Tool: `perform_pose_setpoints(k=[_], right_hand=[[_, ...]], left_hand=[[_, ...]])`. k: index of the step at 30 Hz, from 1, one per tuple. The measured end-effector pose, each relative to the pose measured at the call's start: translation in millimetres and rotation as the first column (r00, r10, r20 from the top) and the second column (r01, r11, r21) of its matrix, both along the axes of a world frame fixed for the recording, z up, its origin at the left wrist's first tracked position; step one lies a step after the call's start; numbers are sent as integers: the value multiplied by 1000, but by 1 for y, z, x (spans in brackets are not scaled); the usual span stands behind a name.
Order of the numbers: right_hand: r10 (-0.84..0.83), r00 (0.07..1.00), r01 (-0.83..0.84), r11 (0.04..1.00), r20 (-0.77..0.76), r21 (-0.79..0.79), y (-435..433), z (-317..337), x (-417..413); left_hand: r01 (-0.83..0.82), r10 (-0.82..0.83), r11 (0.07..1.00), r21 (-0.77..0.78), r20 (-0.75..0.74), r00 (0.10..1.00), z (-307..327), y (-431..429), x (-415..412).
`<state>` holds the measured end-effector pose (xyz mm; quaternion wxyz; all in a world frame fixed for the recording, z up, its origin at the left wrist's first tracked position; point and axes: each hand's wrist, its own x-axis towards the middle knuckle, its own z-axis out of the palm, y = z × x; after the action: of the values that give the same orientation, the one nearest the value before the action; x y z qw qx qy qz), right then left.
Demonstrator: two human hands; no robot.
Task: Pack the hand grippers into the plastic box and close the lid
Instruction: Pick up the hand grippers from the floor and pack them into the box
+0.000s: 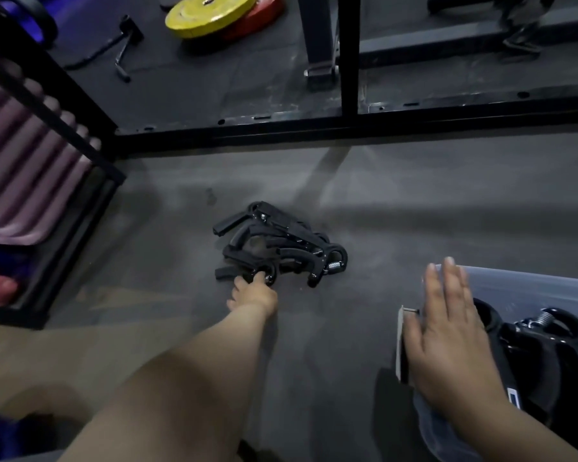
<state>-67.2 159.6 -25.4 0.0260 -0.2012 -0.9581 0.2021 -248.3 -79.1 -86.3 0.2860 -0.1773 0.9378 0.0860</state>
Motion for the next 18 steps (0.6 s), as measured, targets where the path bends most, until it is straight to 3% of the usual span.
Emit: perform_pose_setpoints(k=[5, 9, 13, 15, 18], right_hand=[[-8, 1000, 9, 999, 18, -37, -2, 3, -1], [3, 999, -1, 999, 39, -41, -3, 7, 0], [-12, 999, 15, 998, 53, -60, -2, 11, 1], [-2, 997, 8, 998, 83, -63, -2, 12, 0], [24, 992, -16, 998, 123, -62, -4, 15, 2]], left_hand=[[54, -56, 992, -115, -12, 998, -11, 12, 20], [203, -214, 955, -215, -32, 976, -5, 30, 44], [313, -335, 929, -198, -89, 938, 7, 43, 50], [276, -299, 949, -152, -153, 942, 21, 49, 51], [39, -23, 998, 52, -279, 960, 50, 61, 55]])
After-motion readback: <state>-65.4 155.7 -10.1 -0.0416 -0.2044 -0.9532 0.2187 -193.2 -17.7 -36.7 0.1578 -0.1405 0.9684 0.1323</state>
